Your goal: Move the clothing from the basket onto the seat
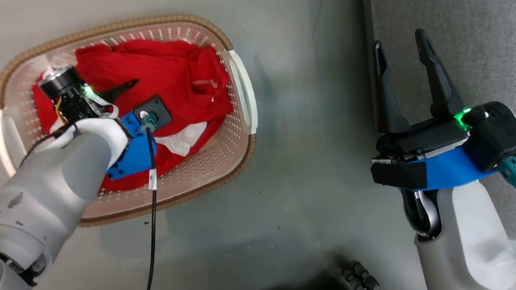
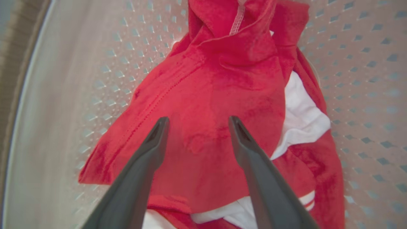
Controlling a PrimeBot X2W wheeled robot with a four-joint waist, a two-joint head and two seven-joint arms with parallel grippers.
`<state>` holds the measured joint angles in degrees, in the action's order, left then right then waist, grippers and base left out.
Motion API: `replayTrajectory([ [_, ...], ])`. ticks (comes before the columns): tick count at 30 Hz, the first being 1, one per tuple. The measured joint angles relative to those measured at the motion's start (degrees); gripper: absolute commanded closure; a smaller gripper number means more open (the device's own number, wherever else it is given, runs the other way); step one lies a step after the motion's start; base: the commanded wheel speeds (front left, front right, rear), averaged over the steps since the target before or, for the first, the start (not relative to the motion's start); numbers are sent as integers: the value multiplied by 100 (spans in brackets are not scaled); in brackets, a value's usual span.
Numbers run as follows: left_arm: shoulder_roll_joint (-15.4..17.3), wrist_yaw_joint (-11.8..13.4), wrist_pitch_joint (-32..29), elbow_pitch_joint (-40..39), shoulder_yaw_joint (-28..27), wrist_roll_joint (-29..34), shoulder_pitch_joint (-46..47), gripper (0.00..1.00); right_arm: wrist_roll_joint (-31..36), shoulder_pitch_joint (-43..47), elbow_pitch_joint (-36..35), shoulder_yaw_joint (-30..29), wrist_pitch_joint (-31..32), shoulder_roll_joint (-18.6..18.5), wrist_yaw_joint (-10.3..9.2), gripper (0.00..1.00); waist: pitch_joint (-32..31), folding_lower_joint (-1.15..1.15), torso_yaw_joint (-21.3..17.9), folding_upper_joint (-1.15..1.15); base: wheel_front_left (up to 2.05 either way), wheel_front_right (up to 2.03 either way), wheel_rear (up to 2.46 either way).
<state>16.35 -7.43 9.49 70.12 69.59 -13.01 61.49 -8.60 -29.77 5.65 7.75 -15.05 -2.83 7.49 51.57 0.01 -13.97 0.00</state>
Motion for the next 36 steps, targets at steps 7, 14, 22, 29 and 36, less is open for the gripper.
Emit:
replayTrajectory([
  [7, 129, 0, -200, 179, 214, 113, 407, 0, -25, -20, -246, 60, 0, 0, 0, 0, 516, 0, -157, 0, 0, 0, 0],
  [14, 220, 0, -600, 283, 305, 164, 589, 0, -80, 5, -550, 114, 0, -1, 0, 0, 869, -1, -325, 0, 0, 0, 0],
  [22, 208, 0, -972, 320, 331, 133, 691, 100, -54, 4, -787, 100, 0, -1, 0, 0, 991, -1, -371, 0, 0, 0, 0],
  [29, -94, 0, -929, 349, 337, -7, 676, 100, 45, 5, -731, -7, 0, -1, 0, 0, 794, -1, -264, 0, 0, 0, 0],
  [36, -422, 4, -313, 301, 248, -240, 516, 100, 257, 47, -560, -145, 0, 1, 0, 0, 428, -1, -51, 0, 0, 0, 0],
])
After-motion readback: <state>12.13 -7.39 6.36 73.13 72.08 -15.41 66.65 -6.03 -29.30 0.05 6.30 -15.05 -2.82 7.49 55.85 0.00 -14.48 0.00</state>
